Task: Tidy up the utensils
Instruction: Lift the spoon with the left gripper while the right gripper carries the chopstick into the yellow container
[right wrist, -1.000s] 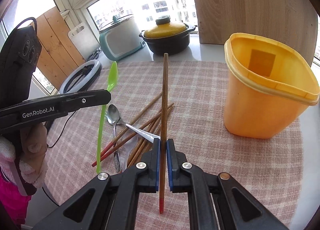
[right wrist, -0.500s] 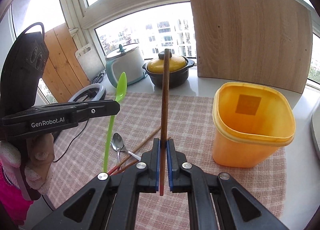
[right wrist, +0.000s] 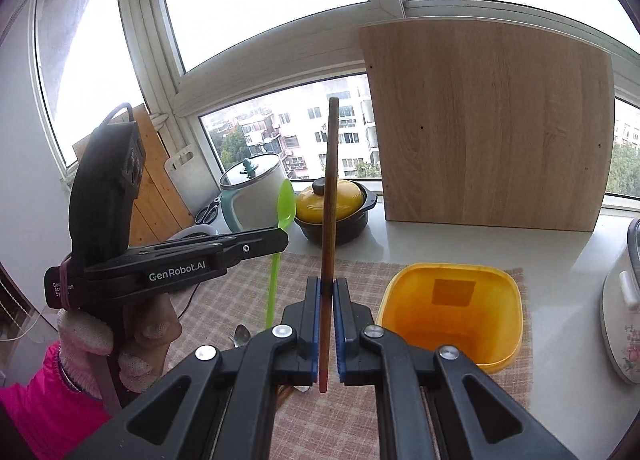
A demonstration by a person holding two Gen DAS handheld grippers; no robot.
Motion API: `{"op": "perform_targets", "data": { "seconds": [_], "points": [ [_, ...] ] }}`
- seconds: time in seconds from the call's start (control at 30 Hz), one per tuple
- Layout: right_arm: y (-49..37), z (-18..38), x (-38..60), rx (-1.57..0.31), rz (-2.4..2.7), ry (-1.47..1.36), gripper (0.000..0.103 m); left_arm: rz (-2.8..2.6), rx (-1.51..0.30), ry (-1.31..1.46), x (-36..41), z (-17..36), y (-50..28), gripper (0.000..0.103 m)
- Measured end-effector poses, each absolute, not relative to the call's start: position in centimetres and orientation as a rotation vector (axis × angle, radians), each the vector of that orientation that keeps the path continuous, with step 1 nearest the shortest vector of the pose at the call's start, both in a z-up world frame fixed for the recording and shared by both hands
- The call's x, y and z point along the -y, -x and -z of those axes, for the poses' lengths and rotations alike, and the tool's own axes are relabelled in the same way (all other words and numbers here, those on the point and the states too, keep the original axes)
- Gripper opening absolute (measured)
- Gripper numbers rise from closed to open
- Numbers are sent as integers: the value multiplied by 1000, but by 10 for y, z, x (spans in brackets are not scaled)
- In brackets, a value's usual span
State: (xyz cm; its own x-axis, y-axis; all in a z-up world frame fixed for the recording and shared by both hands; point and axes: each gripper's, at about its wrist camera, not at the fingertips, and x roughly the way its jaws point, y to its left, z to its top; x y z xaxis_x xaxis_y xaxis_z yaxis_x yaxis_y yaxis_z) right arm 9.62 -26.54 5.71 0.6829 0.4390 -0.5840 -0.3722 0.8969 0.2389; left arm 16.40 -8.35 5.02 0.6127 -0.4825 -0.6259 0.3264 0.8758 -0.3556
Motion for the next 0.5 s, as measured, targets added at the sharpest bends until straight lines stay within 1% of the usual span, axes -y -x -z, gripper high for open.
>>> {"op": "perform_targets", "data": {
  "seconds": [0.23, 0.5],
  "points": [
    [-106, -83, 289, -614, -406, -111, 3, 498, -739, 230, 105, -66, -183, 4],
    [-126, -78, 320, -609, -283, -77, 3, 526, -728, 243, 148, -64, -211, 4]
  ]
}}
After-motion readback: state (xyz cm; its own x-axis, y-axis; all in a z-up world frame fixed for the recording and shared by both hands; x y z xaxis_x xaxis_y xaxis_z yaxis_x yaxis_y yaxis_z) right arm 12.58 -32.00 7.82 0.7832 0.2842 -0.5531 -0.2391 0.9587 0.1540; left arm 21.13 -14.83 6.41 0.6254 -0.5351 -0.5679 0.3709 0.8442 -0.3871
